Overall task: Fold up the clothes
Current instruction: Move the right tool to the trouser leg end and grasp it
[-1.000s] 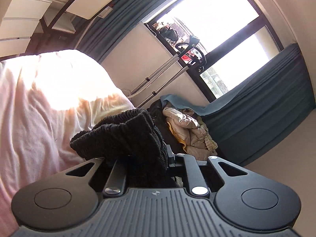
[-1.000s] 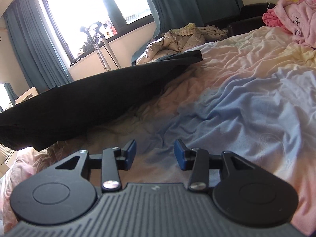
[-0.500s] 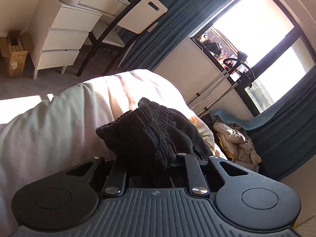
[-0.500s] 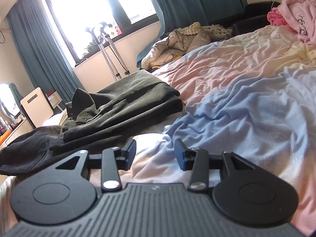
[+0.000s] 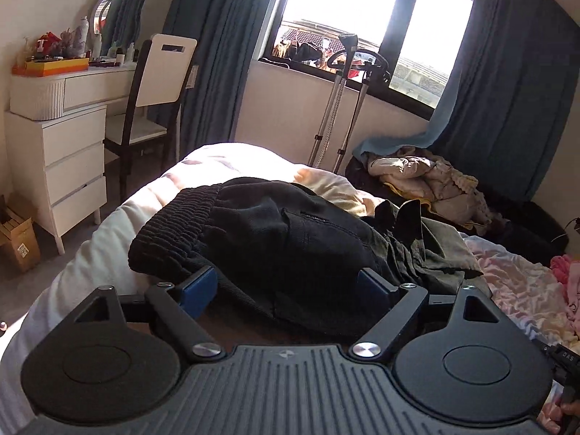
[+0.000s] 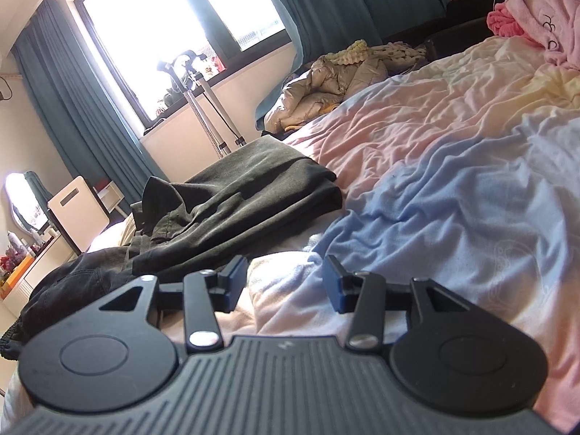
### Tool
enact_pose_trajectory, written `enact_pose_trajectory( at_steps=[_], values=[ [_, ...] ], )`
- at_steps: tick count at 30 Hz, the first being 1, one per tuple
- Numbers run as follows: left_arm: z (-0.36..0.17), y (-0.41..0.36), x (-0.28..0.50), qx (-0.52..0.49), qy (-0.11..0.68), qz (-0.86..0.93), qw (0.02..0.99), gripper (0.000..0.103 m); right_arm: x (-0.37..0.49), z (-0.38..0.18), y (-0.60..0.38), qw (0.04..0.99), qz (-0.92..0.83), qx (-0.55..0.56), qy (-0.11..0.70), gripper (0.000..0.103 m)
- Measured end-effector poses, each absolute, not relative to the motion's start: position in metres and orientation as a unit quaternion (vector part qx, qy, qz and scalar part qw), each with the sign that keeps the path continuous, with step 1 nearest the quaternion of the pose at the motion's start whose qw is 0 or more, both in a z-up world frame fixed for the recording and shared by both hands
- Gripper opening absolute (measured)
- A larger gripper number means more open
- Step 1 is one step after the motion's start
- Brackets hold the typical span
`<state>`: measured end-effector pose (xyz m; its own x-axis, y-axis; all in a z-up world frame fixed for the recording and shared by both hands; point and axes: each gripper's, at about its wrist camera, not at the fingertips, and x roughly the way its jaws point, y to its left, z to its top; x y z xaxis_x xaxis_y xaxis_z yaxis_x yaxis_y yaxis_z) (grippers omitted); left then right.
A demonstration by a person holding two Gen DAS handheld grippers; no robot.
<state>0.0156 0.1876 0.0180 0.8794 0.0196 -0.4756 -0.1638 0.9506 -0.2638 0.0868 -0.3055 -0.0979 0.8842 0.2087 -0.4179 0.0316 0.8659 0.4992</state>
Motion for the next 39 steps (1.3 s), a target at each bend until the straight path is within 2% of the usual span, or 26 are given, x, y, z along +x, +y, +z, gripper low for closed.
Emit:
enact_pose_trajectory(
  at_steps=[3,9,14,16,20,24,28,33,39],
  values=[
    [0.019,0.147,0.020,-0.156,0.229,0.027,0.961,0.090,0.085,-0.095,-0.304,0.939,0.056,0.248,0.232,0.052],
    [0.006,0.065,0.039,-0.126,0.209,0.011,0.970,0.093,0.079,-0.087,-0.279,0.960,0.090,0.167,0.206,0.070],
    [-0.015,0.043,0.050,-0.100,0.206,-0.018,0.973,0.093,0.078,-0.084,-0.242,0.973,0.144,0.071,0.168,0.084],
    [-0.021,0.047,0.053,-0.111,0.205,-0.026,0.972,0.093,0.083,-0.086,-0.225,0.971,0.170,0.044,0.162,0.087],
    [-0.034,0.069,0.067,-0.154,0.223,-0.013,0.963,0.093,0.117,-0.093,-0.185,0.964,0.193,-0.008,0.181,0.087],
    [-0.049,0.076,0.077,-0.110,0.251,0.007,0.962,0.093,0.160,-0.099,-0.140,0.955,0.213,-0.087,0.186,0.088],
    [-0.057,0.090,0.081,-0.124,0.283,-0.011,0.951,0.093,0.194,-0.110,-0.117,0.947,0.208,-0.140,0.203,0.088],
    [-0.067,0.099,0.087,-0.115,0.297,-0.016,0.948,0.093,0.216,-0.119,-0.107,0.947,0.186,-0.155,0.209,0.087],
    [-0.078,0.106,0.098,-0.133,0.328,-0.016,0.935,0.093,0.240,-0.114,-0.100,0.963,0.140,-0.108,0.201,0.085]
  ],
)
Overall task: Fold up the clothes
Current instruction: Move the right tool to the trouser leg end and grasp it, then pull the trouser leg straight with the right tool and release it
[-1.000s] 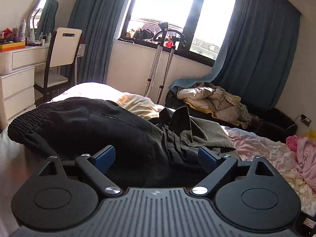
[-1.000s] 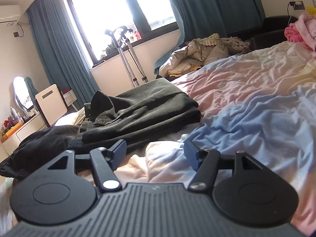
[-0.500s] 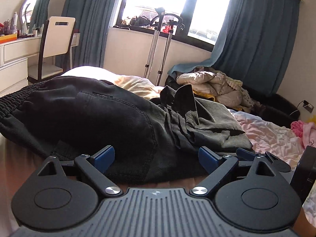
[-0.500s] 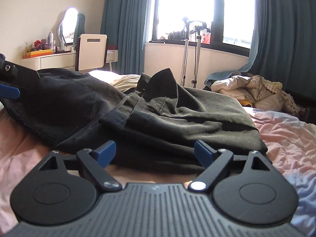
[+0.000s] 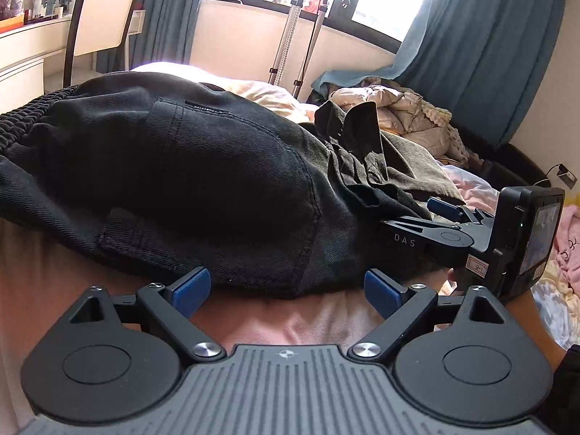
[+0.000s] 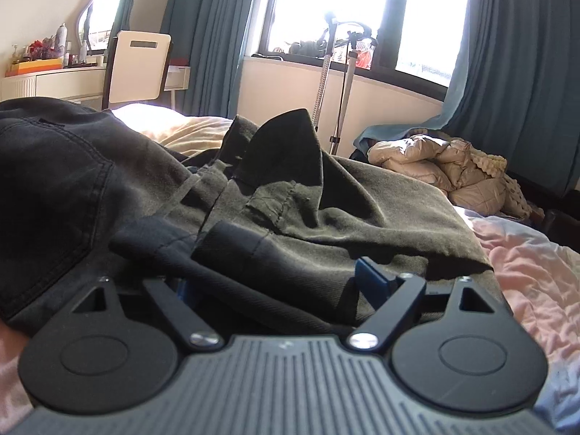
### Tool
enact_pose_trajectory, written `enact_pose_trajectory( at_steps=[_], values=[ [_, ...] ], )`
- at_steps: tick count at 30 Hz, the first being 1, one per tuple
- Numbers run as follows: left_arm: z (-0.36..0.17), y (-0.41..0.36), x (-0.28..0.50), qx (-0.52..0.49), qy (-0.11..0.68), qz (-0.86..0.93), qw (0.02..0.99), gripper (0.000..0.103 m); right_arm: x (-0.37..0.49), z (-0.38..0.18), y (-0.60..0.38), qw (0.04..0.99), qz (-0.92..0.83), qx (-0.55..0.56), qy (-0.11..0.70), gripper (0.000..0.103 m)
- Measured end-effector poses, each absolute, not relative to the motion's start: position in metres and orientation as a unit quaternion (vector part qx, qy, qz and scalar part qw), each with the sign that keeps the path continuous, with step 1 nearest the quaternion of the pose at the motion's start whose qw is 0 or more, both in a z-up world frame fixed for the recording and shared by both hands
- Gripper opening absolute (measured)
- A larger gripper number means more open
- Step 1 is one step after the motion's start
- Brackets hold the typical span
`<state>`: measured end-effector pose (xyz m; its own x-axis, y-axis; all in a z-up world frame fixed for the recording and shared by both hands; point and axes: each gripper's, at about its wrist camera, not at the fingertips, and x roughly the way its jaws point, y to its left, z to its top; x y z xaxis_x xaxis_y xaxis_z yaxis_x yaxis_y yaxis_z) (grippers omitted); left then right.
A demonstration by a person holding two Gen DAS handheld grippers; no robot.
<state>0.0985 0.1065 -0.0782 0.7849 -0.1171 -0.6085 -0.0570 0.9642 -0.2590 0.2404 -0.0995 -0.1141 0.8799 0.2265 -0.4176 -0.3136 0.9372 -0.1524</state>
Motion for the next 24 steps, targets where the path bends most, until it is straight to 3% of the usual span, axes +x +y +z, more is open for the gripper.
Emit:
enact_pose_trajectory(
  at_steps=[4,7,9,11,13,20,24],
  values=[
    [-0.082,0.108,0.100,-0.131,0.342,-0.015,0.931,0.093,0.255,-0.120,-0.086,0.962,0.122,-0.135,0.202,0.075],
    [-0.084,0.108,0.101,-0.128,0.346,-0.012,0.930,0.093,0.268,-0.124,-0.080,0.961,0.109,-0.142,0.212,0.059],
    [-0.085,0.108,0.101,-0.125,0.347,-0.009,0.929,0.093,0.277,-0.124,-0.081,0.961,0.103,-0.126,0.223,0.043],
    [-0.088,0.107,0.101,-0.121,0.349,-0.007,0.929,0.093,0.283,-0.120,-0.087,0.963,0.103,-0.094,0.228,0.021],
    [-0.090,0.106,0.102,-0.120,0.353,-0.006,0.928,0.093,0.284,-0.109,-0.094,0.967,0.100,-0.063,0.224,0.010],
    [-0.099,0.095,0.104,-0.104,0.356,-0.010,0.929,0.093,0.292,-0.036,-0.163,0.985,0.049,0.042,0.159,0.007],
    [-0.106,0.084,0.106,-0.077,0.360,-0.003,0.930,0.093,0.306,0.011,-0.221,0.993,-0.026,0.036,0.106,0.007]
  ],
)
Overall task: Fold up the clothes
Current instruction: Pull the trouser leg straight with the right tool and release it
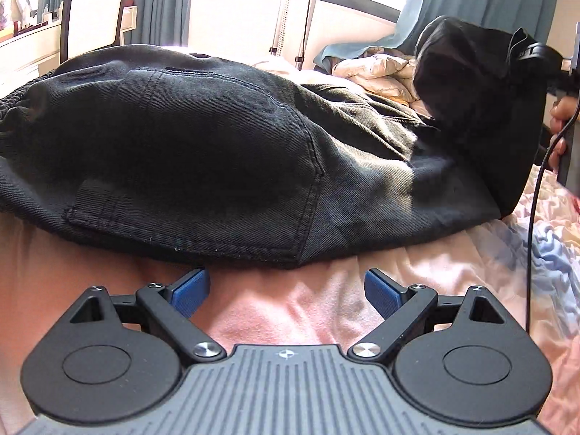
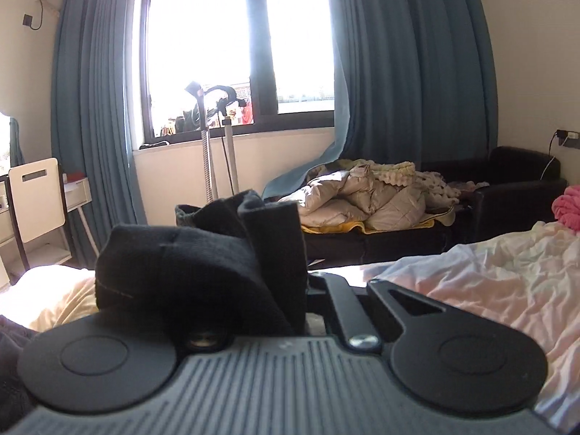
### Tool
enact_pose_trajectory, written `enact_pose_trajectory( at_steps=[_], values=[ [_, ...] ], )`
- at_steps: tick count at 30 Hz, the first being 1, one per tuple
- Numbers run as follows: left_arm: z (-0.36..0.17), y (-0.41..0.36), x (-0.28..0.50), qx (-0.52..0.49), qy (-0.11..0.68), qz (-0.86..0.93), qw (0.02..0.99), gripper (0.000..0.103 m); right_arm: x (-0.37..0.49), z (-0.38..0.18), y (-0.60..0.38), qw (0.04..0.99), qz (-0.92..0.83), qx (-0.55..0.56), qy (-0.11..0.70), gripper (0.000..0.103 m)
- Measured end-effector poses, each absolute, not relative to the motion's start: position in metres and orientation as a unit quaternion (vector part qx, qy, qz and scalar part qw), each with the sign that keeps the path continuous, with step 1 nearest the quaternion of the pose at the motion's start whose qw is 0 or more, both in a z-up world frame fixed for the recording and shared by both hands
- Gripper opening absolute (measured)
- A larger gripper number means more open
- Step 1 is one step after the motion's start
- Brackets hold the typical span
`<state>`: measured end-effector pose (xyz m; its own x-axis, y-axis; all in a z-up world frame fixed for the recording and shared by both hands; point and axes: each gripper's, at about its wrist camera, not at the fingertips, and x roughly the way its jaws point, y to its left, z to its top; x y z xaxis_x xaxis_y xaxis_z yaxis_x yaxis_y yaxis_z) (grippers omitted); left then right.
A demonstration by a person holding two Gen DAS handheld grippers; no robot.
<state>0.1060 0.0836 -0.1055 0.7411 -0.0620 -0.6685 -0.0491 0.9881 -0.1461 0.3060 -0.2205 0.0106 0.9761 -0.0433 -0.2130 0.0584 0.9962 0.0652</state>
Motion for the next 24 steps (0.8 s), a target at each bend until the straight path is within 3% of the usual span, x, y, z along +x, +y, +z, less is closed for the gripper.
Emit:
enact_pose_trajectory(
  at_steps=[4,8,18,24],
  values=[
    [-0.108,0.074,0.108,-0.053,0.355,-0.005,0.933,0.093,0.333,0.042,-0.294,0.990,-0.115,0.040,0.075,0.007],
    [-0.109,0.069,0.112,-0.040,0.341,0.002,0.939,0.093,0.358,0.033,-0.379,0.972,-0.210,0.057,0.082,0.007],
    [-0.124,0.058,0.134,-0.025,0.338,0.035,0.940,0.095,0.370,-0.156,-0.521,0.918,-0.266,0.183,0.231,0.008],
    [-0.126,0.055,0.136,-0.021,0.338,0.040,0.940,0.096,0.368,-0.163,-0.519,0.921,-0.245,0.190,0.237,0.018]
  ],
)
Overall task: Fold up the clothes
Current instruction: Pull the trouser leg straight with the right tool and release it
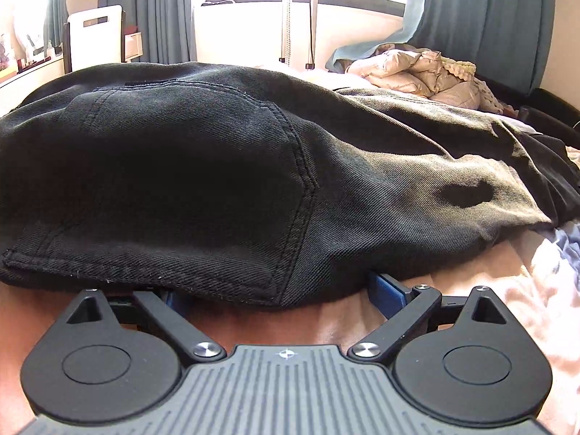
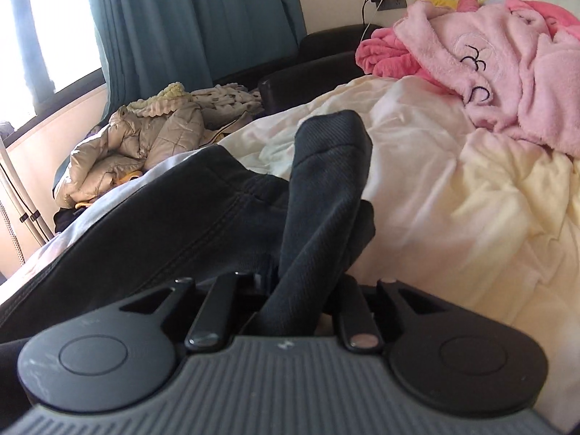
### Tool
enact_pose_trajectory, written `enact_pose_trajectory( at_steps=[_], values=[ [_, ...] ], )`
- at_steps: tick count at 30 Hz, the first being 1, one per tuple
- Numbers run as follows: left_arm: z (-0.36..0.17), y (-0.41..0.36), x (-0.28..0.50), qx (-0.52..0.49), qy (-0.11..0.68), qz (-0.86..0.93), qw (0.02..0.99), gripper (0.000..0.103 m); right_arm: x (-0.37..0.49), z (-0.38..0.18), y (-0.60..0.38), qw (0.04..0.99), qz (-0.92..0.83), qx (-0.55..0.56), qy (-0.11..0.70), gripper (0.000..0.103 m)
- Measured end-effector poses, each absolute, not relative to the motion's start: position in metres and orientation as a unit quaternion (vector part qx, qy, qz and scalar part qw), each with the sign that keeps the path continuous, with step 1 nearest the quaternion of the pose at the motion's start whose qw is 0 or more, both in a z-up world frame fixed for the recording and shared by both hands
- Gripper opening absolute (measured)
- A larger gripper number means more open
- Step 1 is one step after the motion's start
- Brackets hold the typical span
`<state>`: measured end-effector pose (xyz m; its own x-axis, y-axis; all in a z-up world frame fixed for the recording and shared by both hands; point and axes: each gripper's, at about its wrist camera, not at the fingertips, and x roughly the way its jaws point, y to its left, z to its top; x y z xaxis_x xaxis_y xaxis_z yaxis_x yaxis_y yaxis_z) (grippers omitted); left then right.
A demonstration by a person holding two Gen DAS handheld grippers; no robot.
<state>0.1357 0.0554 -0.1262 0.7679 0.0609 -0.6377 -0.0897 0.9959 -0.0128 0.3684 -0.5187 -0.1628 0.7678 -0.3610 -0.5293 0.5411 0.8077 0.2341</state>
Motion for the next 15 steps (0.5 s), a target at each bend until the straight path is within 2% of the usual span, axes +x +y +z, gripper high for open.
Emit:
enact_pose_trajectory(
  at_steps=[5,7,9,15],
  values=[
    [-0.123,0.053,0.135,-0.030,0.341,0.030,0.939,0.096,0.352,-0.129,-0.515,0.921,-0.223,0.156,0.279,0.048],
    [-0.121,0.053,0.133,-0.030,0.340,0.024,0.940,0.096,0.338,-0.118,-0.506,0.918,-0.223,0.151,0.290,0.052],
    [-0.119,0.051,0.129,-0.030,0.339,0.019,0.940,0.096,0.317,-0.106,-0.490,0.919,-0.223,0.136,0.294,0.068],
    [-0.106,0.053,0.110,-0.056,0.330,0.004,0.942,0.096,0.233,-0.061,-0.422,0.954,-0.137,0.082,0.252,0.068]
  ],
)
